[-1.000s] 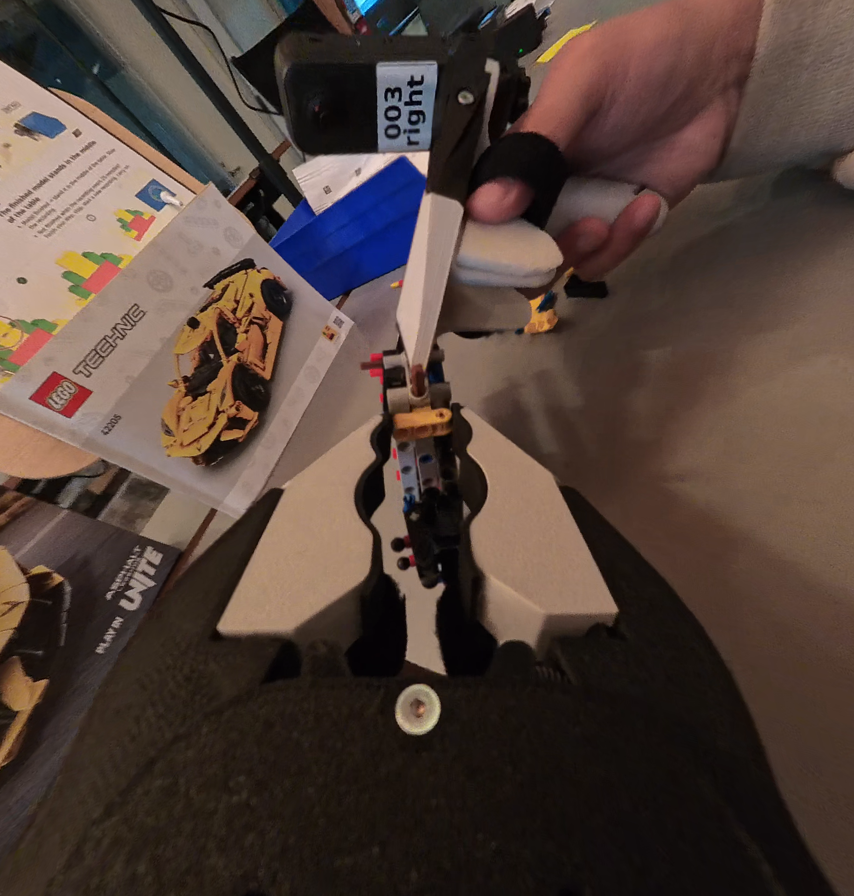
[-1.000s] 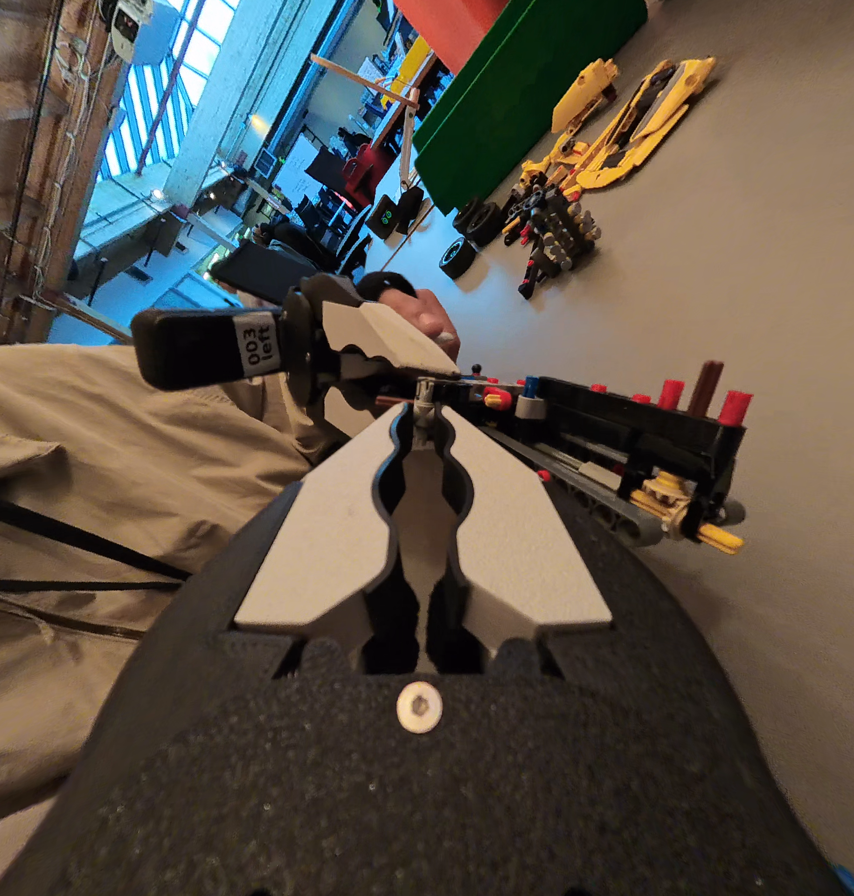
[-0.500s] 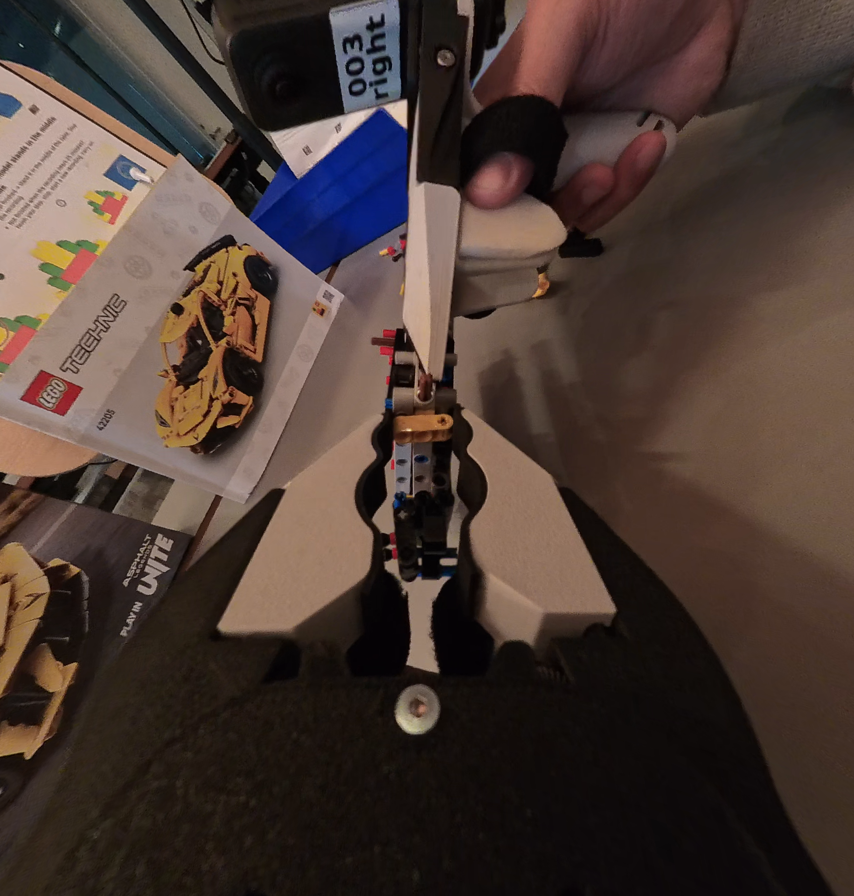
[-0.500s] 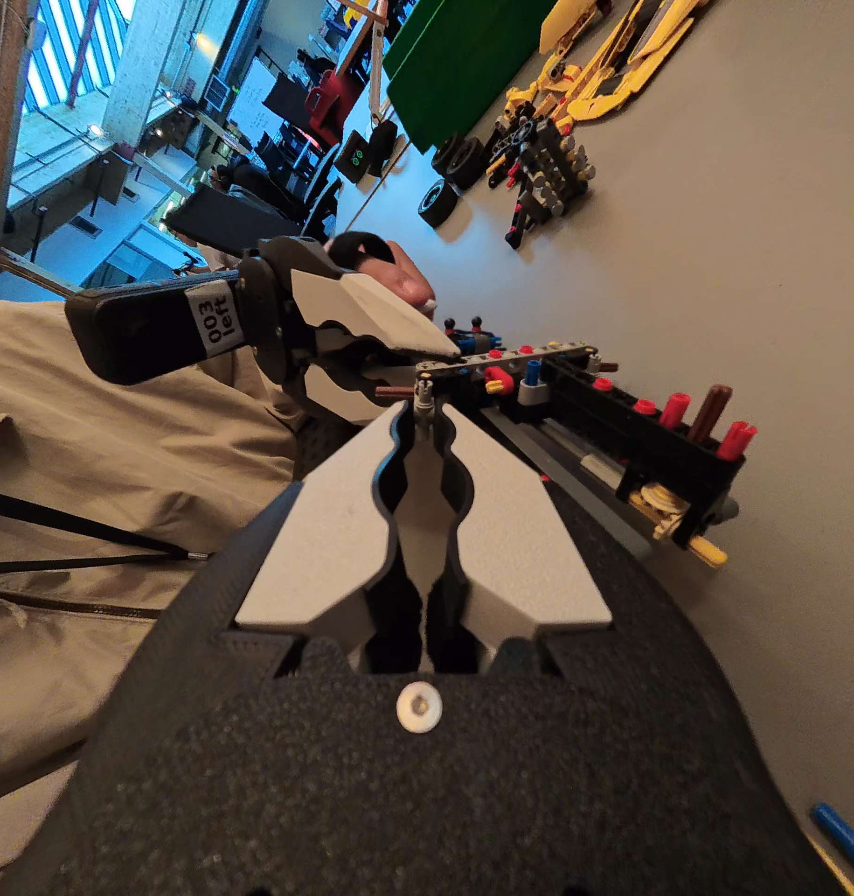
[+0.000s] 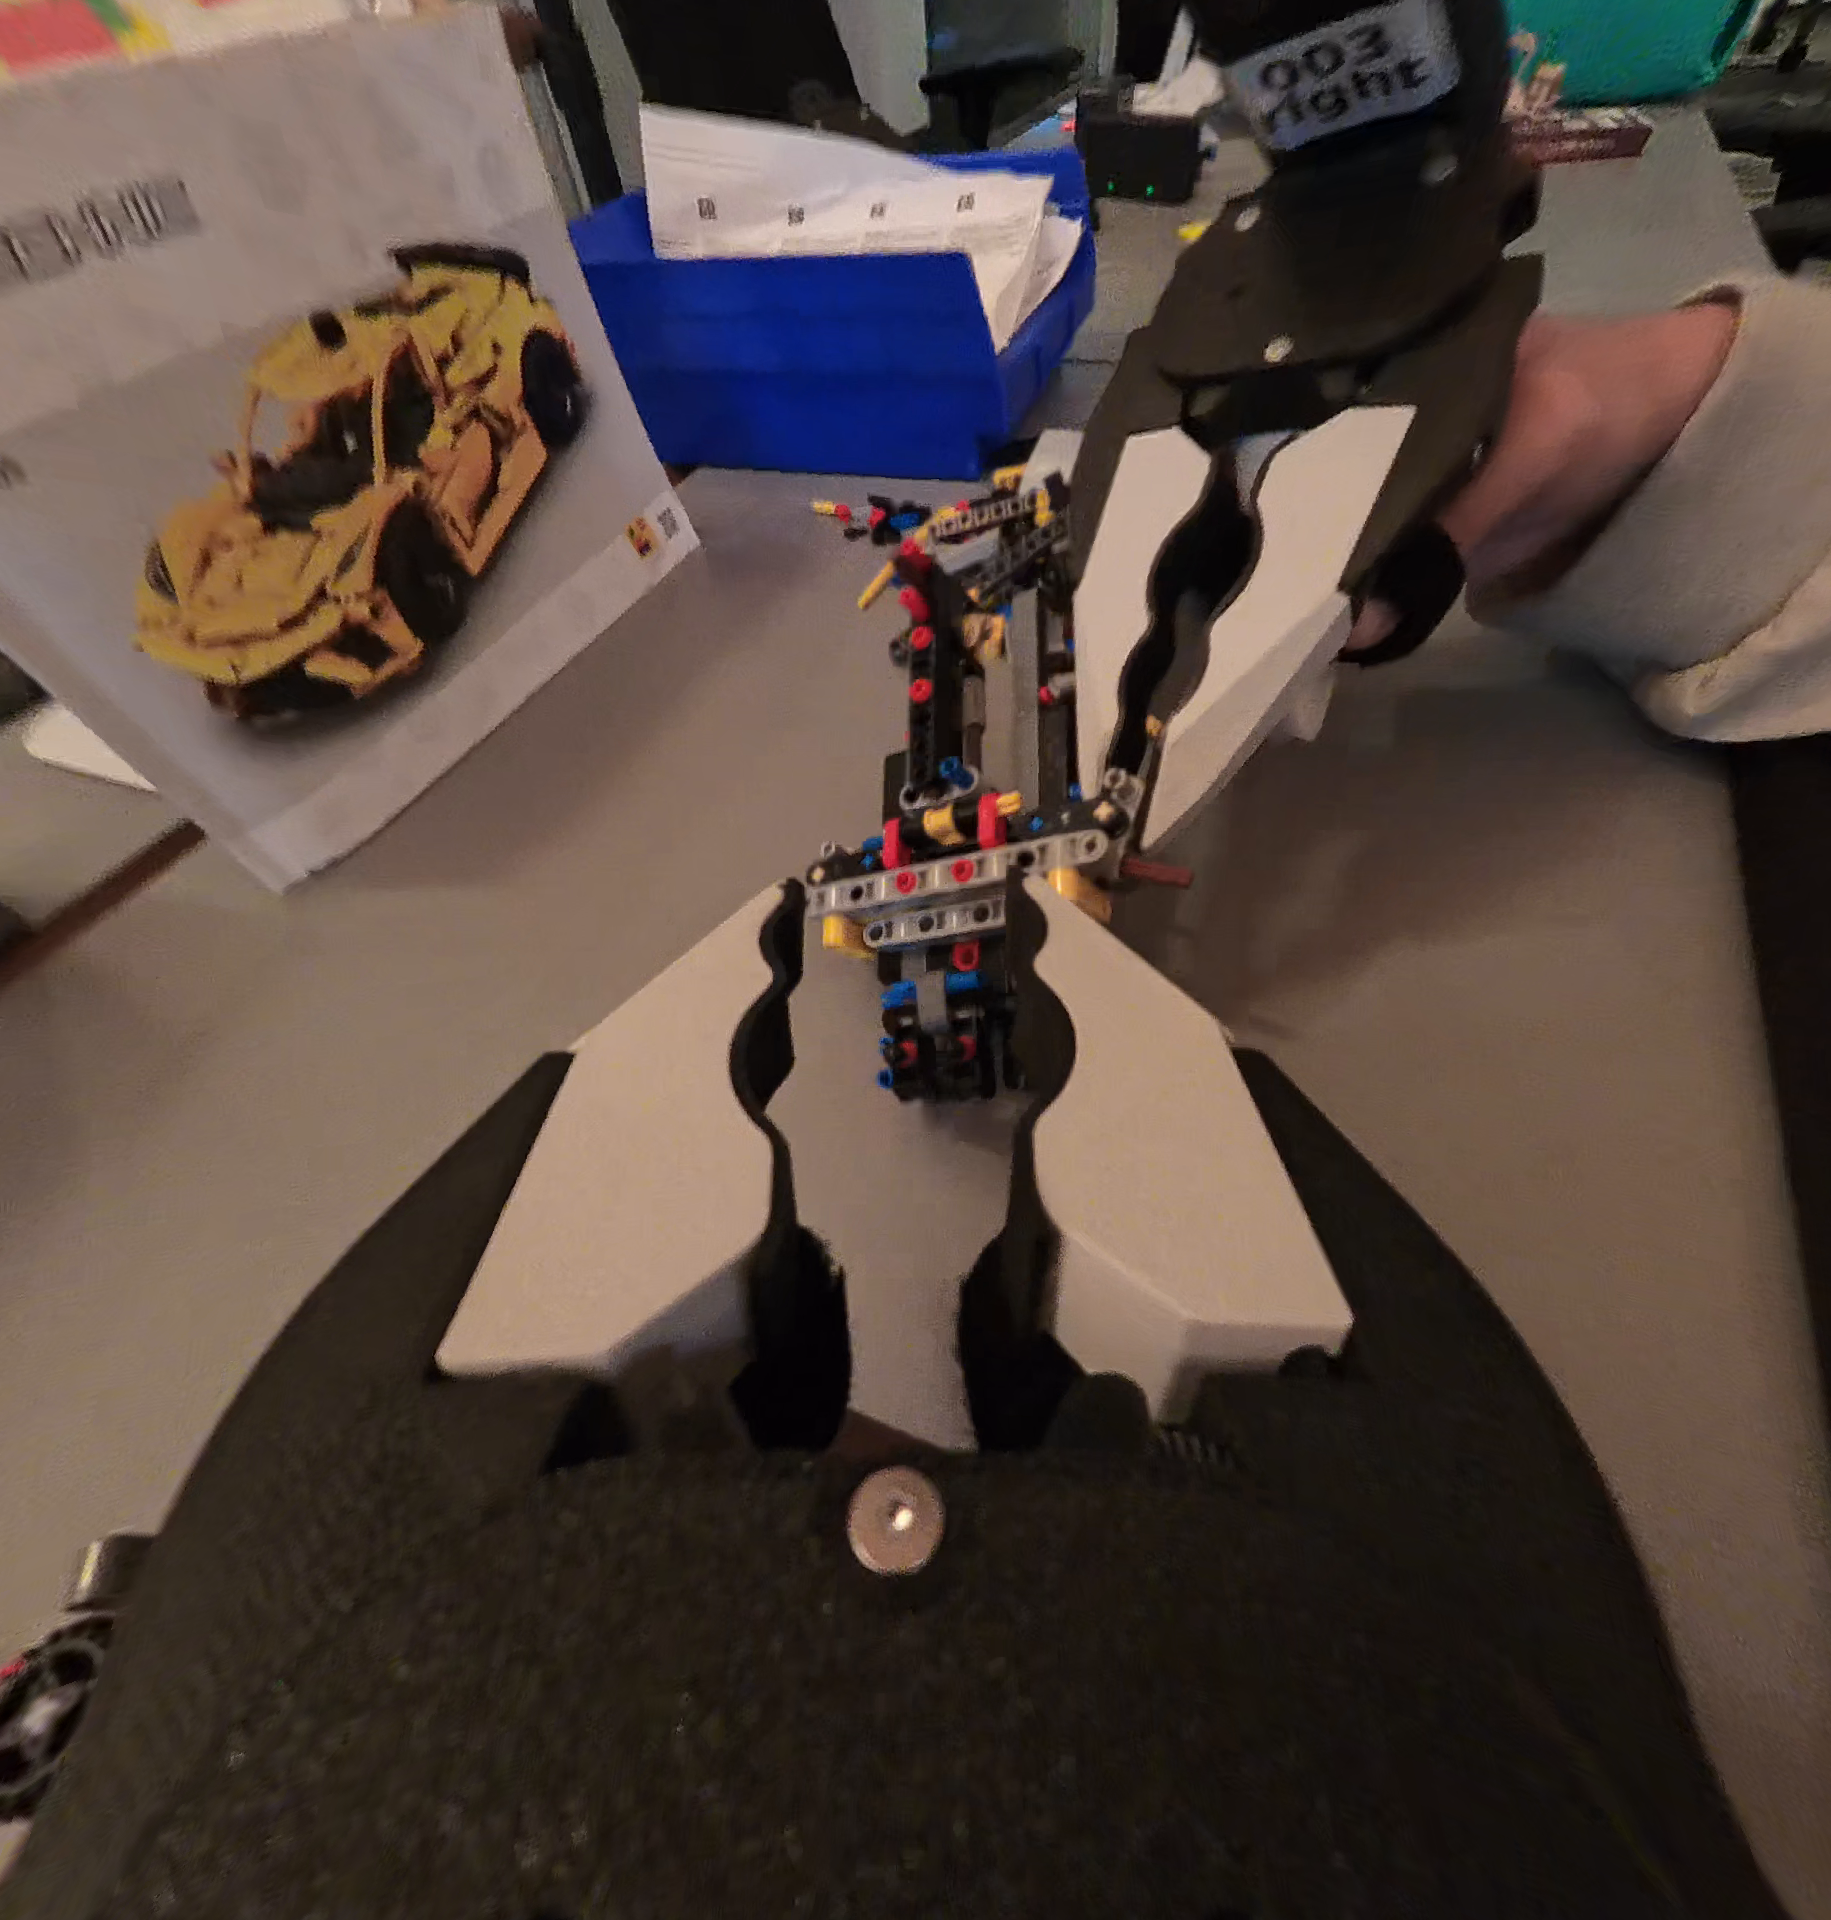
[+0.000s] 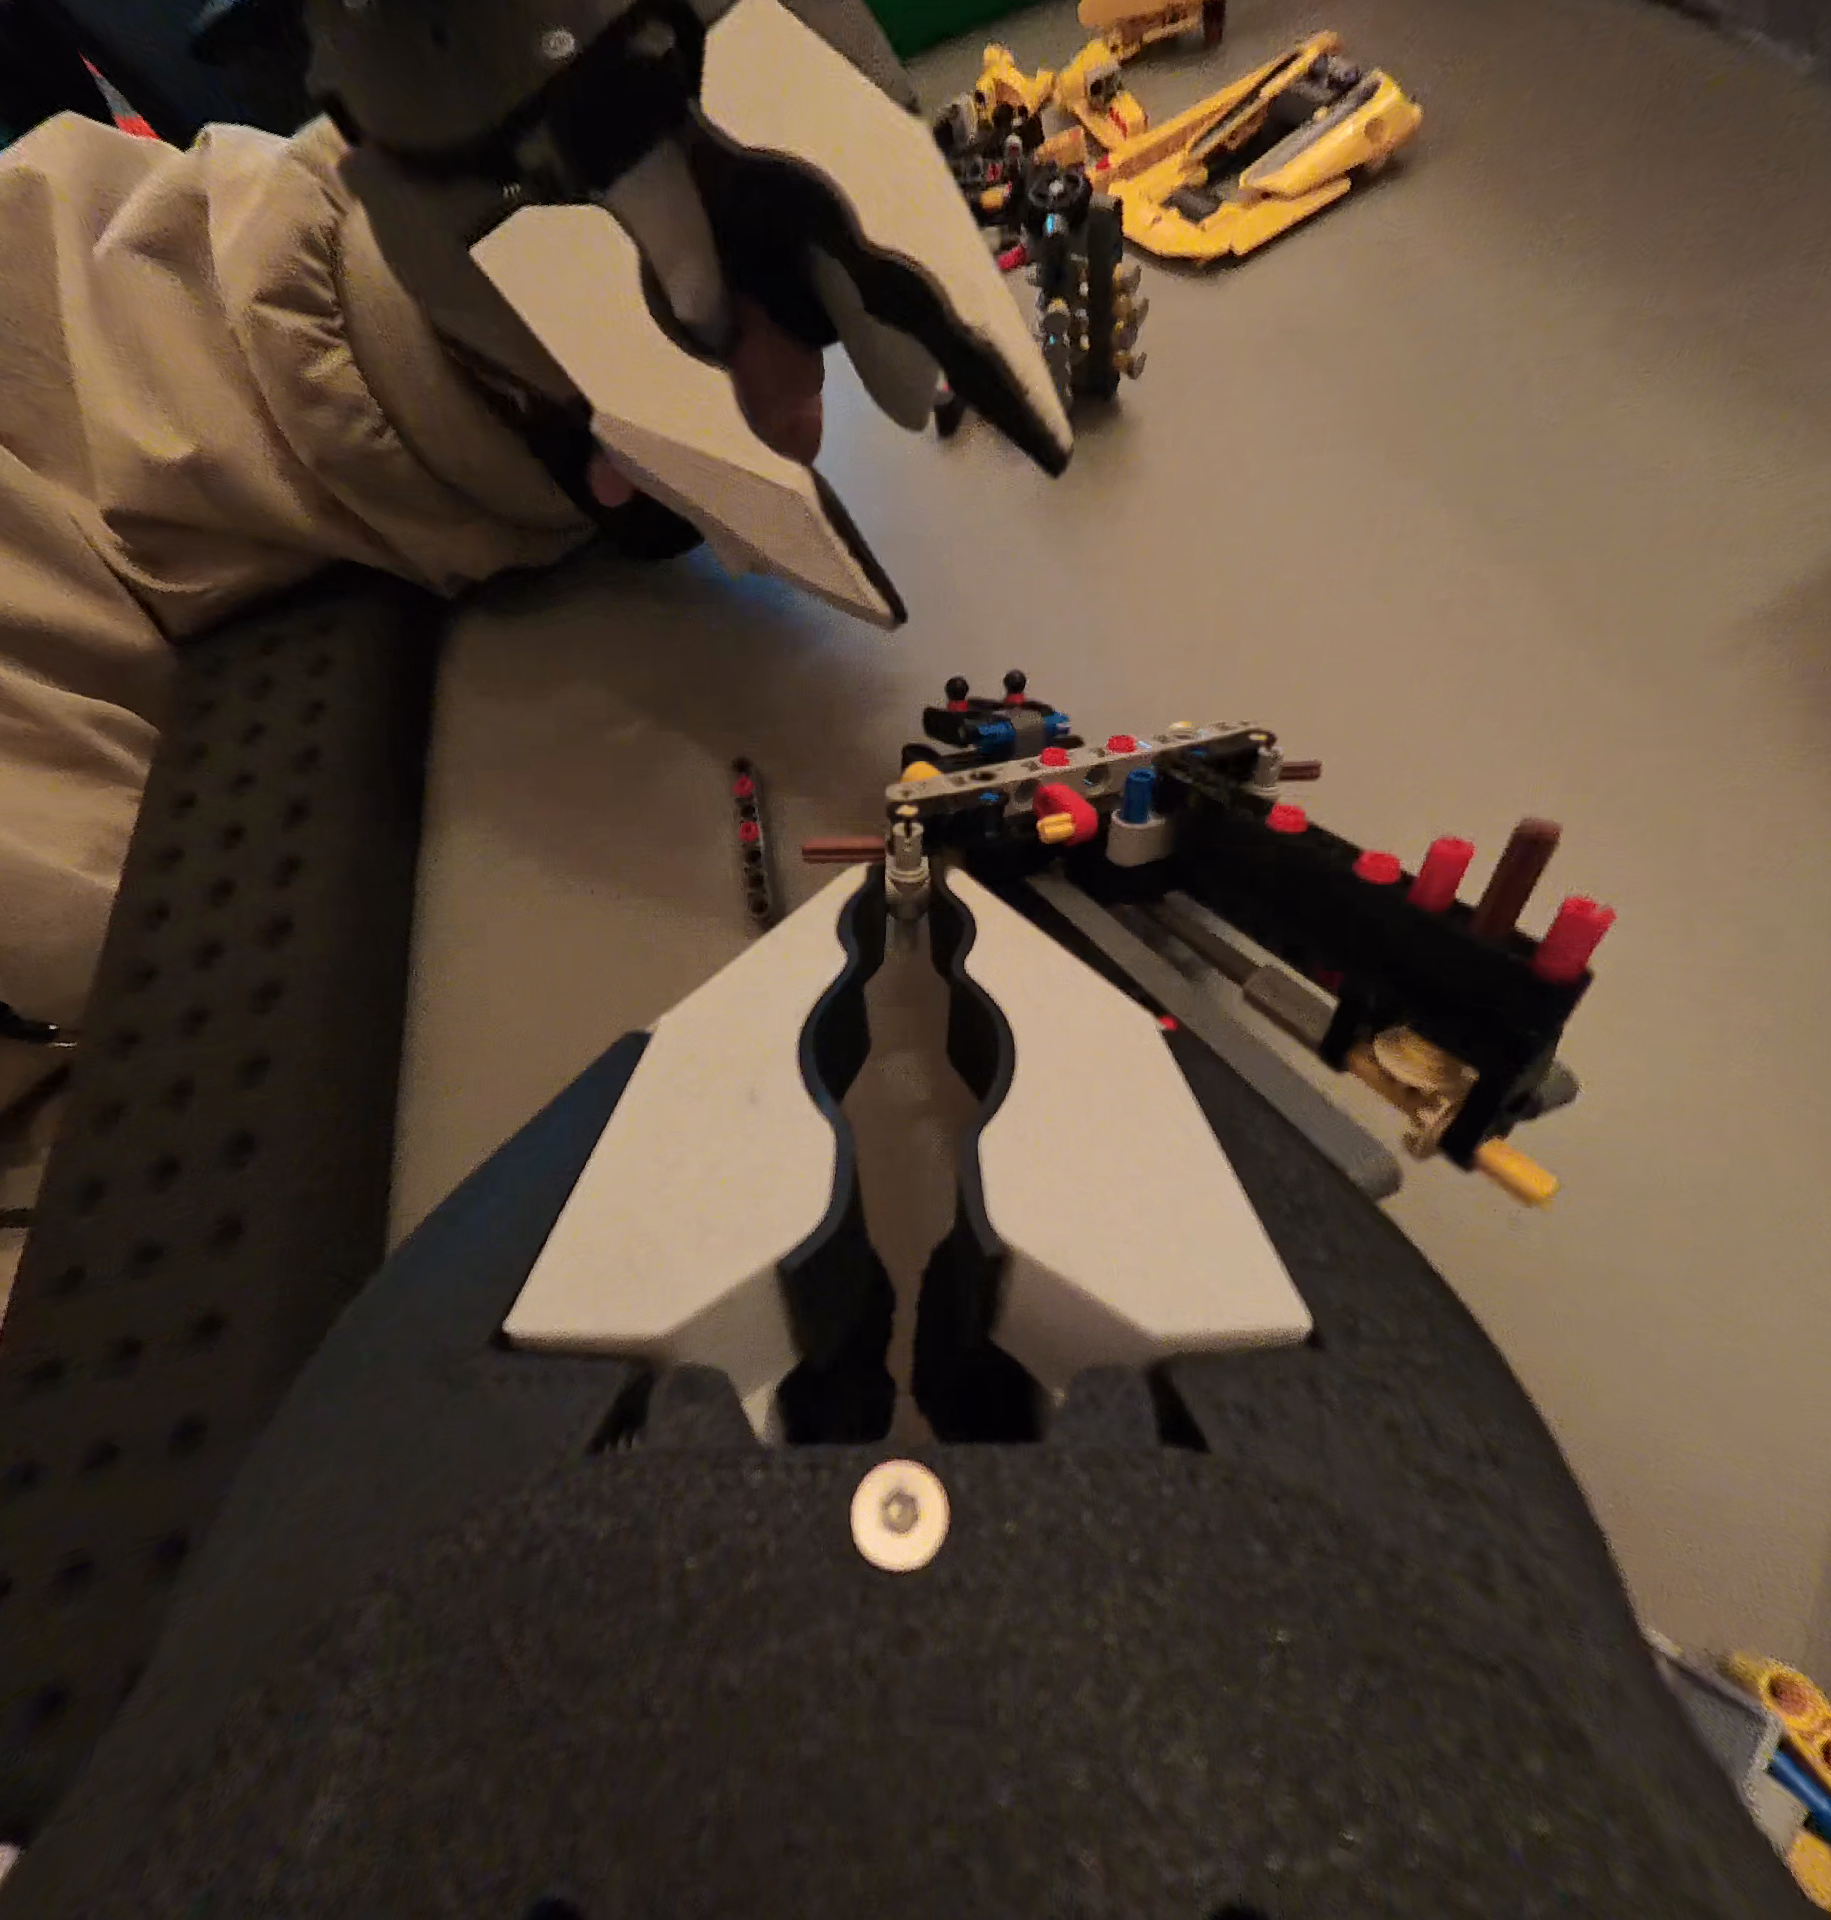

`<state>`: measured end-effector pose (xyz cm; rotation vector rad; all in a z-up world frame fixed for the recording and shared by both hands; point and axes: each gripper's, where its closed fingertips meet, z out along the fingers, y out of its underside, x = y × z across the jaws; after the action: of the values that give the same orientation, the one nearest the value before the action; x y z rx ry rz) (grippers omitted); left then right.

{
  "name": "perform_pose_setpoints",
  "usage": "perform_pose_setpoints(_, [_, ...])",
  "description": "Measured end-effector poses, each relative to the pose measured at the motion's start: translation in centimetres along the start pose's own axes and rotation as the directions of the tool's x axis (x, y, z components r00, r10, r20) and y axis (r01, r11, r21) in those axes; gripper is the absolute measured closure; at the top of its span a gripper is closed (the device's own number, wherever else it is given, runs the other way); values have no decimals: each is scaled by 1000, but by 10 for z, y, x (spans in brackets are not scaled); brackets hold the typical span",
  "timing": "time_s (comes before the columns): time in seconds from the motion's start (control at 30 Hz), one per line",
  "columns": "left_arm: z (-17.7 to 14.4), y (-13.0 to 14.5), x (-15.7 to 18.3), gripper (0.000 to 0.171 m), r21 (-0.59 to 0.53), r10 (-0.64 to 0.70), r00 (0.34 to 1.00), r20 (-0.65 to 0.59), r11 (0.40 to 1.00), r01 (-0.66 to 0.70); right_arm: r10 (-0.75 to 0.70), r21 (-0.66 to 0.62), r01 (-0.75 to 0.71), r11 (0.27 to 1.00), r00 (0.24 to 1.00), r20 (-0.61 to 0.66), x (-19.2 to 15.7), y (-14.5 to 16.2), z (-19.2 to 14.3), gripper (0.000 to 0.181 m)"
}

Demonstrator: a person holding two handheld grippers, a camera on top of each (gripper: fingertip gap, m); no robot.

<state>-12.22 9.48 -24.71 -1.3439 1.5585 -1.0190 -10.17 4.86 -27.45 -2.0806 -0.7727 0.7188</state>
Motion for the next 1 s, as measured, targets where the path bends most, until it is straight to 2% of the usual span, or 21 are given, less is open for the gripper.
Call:
perform_pose_setpoints(0.13, [4, 15, -9, 133, -61, -22, 999, 25, 998, 23, 68, -91, -69, 994, 998, -15, 6, 17, 3, 175])
perform_pose_setpoints(0.3, [13, 30, -2, 133, -136, -42, 999, -5, 990, 41, 57, -217, -66, 974, 997, -47, 11, 42, 12, 174])
perform_pose_setpoints(0.43, [18, 39, 2, 133, -183, -23, 1000, -9, 983, 21, 11, -220, -10, 975, 1000, 1, 1, 41, 18, 174])
perform_pose_setpoints(0.57, [18, 49, 9, 134, -229, -4, 999, -49, 974, -7, -113, -268, 113, 957, 993, 17, -7, 48, 29, 173])
perform_pose_setpoints(0.67, [16, 54, 15, 142, -251, -4, 996, -91, 968, -19, -83, -262, 81, 962, 997, 4, -6, 46, 31, 174])
perform_pose_setpoints(0.77, [15, 58, 15, 143, -262, 54, 995, -87, 962, -75, 28, -224, -19, 974, 999, 37, -8, 40, 28, 170])
perform_pose_setpoints(0.87, [12, 59, 15, 146, -277, 131, 987, -98, 948, -154, 56, -131, -43, 990, 994, 97, -14, 23, 12, 159])
perform_pose_setpoints(0.93, [10, 61, 15, 147, -267, 186, 976, -115, 940, -211, 47, -10, -47, 999, 996, 81, -9, 1, -5, 159])
perform_pose_setpoints(1.0, [7, 61, 15, 147, -265, 170, 977, -132, 943, -200, 21, 91, -21, 996, 1000, 4, 5, -13, -18, 159])
